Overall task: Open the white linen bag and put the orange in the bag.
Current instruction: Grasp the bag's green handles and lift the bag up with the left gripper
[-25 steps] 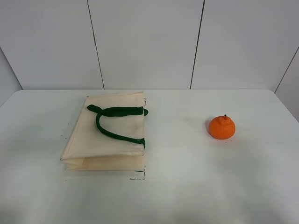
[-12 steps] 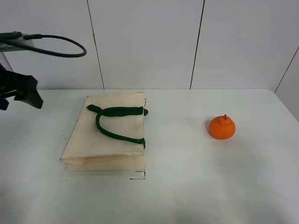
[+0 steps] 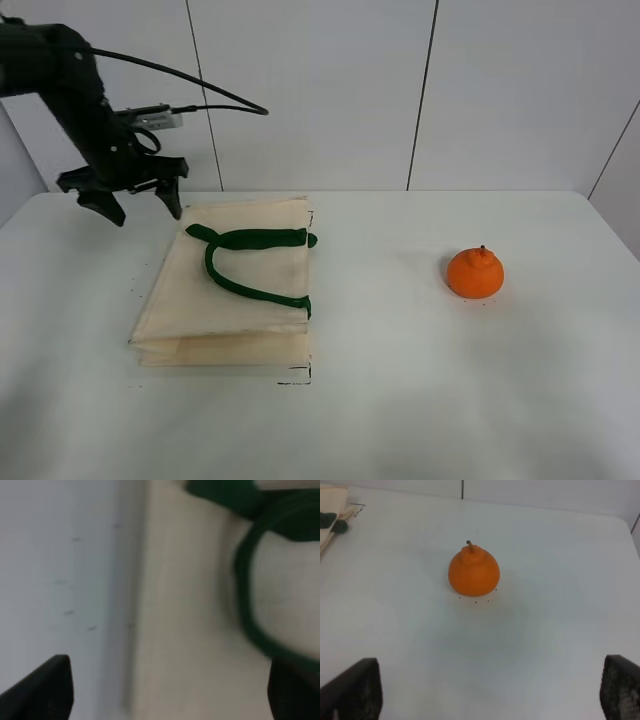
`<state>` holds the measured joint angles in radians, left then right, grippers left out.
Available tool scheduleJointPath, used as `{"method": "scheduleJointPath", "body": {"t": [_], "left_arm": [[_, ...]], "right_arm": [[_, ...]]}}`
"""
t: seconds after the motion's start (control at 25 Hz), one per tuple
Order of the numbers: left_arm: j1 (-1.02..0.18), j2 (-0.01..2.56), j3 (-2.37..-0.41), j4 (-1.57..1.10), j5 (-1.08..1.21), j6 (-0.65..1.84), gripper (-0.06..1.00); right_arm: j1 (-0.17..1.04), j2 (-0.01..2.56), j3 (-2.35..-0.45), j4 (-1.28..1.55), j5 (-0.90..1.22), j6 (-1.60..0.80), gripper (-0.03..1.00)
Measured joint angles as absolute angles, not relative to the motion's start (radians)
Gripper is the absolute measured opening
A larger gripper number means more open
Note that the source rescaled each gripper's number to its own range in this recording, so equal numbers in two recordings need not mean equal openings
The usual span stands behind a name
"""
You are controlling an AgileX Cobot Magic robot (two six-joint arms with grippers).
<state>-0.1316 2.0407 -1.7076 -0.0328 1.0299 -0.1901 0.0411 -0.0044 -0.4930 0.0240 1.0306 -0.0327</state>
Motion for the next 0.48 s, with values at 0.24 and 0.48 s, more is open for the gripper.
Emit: {"method": "scheduleJointPath", "body": {"t": [0.24, 0.48], "left_arm": [[-0.287, 2.159, -1.774, 0.0, 1.002, -0.297, 0.99], [-0.324, 2.254, -1.774, 0.054, 0.959, -0.348, 0.99]], "right_arm": [[0.041, -0.004, -0.493, 0.024, 1.031, -0.033, 1.0], [0.041, -0.004, -0.493, 0.024, 1.031, -0.033, 1.0]]}}
